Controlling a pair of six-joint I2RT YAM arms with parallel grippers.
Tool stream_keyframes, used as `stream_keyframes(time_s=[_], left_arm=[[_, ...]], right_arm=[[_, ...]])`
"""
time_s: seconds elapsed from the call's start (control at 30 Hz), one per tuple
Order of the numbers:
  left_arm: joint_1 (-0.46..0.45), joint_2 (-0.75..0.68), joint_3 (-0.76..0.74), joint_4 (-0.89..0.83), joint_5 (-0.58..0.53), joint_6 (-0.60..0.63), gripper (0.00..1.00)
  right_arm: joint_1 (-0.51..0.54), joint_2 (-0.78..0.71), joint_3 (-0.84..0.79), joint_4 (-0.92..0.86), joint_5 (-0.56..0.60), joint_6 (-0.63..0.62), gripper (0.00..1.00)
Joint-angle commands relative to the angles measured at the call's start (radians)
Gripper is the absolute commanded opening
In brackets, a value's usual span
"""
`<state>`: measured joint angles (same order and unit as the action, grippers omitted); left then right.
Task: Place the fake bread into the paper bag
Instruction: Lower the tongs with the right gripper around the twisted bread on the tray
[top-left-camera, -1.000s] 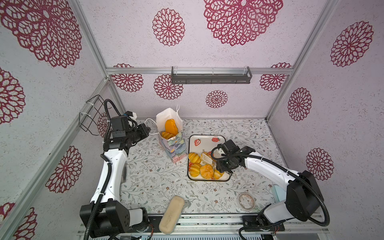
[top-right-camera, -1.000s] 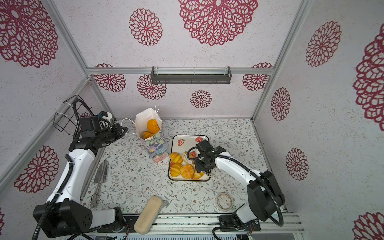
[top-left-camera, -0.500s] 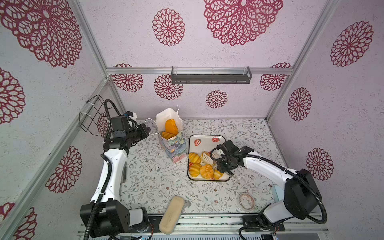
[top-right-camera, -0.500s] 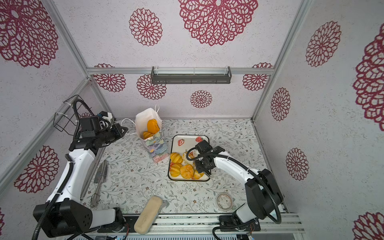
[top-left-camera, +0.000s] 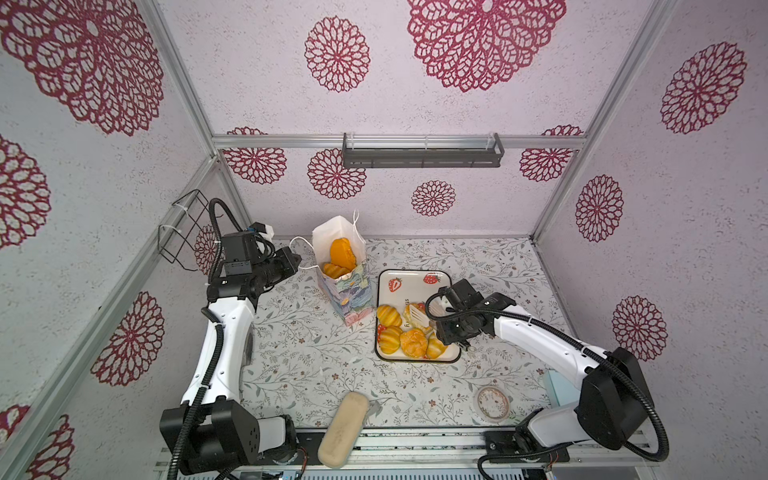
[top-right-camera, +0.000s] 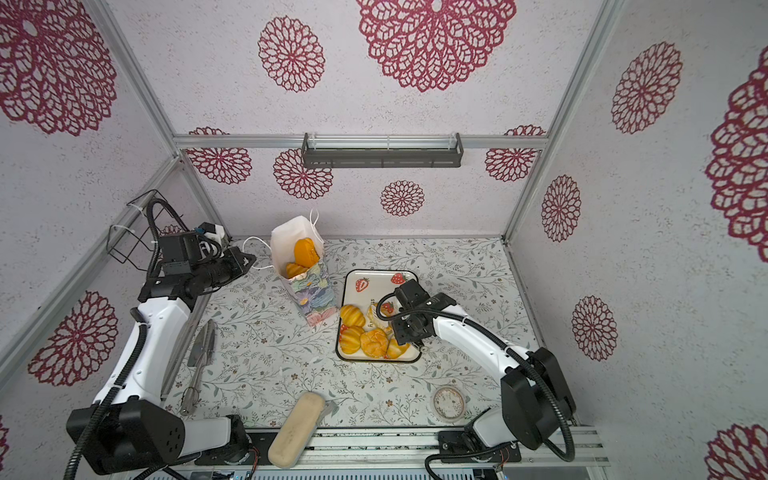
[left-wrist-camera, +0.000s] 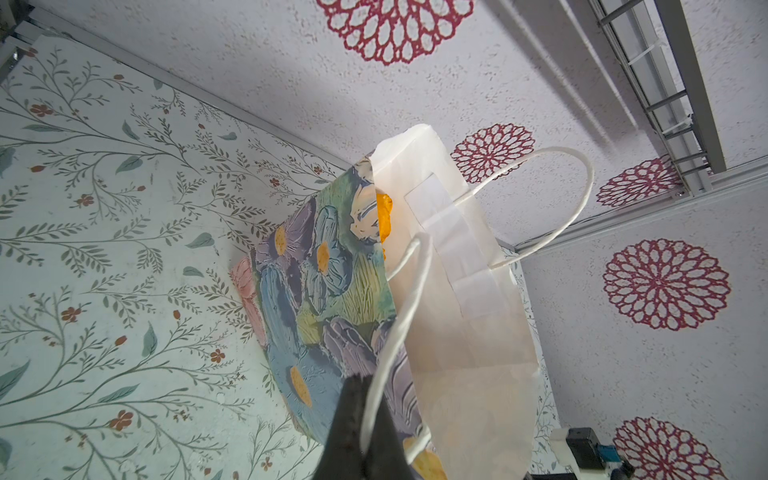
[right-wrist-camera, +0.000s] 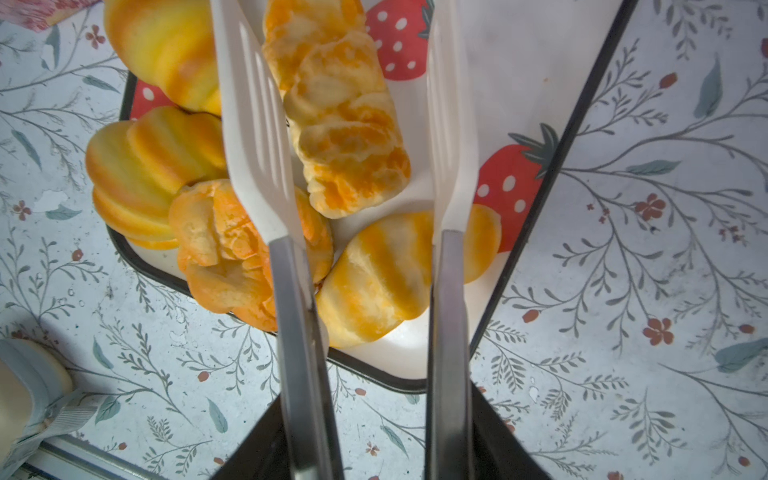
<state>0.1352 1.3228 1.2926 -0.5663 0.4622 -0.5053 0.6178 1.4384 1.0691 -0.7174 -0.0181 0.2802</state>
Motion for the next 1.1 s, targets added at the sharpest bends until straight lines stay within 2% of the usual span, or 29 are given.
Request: stream_keyframes(time_s=[0.0, 0.17, 0.8, 1.07], left_arm=[[-0.008, 0.007, -0.006, -0.006, 0.003, 0.003, 0.00], [-0.008, 0.005, -0.006, -0.007, 0.000, 0.006, 0.00], [-0.008, 0.005, -0.004, -0.012, -0.007, 0.008, 0.00], [-0.008, 0.007, -0.004, -0.013, -0.006, 0.009, 0.00]], right_arm=[[-0.003, -0.032, 0.014, -0.007, 0.017, 0.010, 0.59], [-0.002, -0.029, 0.024, 0.013, -0.026, -0.006, 0.61], [0.008, 0.082, 0.078, 0.021, 0.007, -0.035, 0.59], [0.008, 0.107, 0.083, 0.013, 0.037, -0.042, 0.53]])
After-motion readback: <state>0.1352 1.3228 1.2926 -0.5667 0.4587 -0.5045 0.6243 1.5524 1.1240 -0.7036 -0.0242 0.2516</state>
